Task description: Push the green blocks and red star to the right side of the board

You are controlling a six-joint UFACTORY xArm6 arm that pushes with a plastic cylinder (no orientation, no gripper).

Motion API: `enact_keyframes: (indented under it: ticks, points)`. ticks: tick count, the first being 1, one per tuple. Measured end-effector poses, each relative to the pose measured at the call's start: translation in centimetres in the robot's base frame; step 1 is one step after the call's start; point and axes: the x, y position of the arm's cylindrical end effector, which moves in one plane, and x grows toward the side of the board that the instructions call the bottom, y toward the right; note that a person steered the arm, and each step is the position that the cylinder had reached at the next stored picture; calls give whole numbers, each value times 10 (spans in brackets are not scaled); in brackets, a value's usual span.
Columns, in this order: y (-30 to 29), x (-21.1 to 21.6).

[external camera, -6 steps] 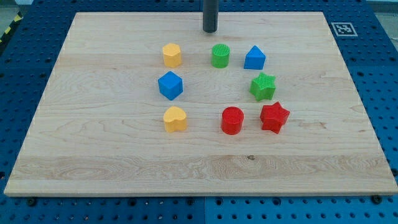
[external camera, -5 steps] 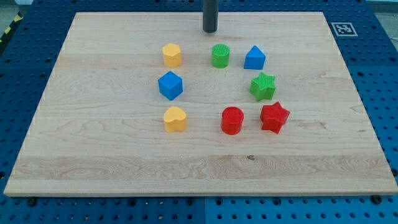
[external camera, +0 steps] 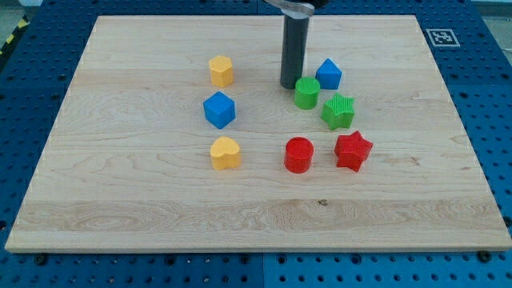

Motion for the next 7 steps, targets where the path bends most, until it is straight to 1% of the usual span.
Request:
enact_keyframes:
  ticks: [1, 5, 6, 7]
  points:
    - [15, 13]
    - [30, 17]
    - [-4, 43]
    - [-14, 69]
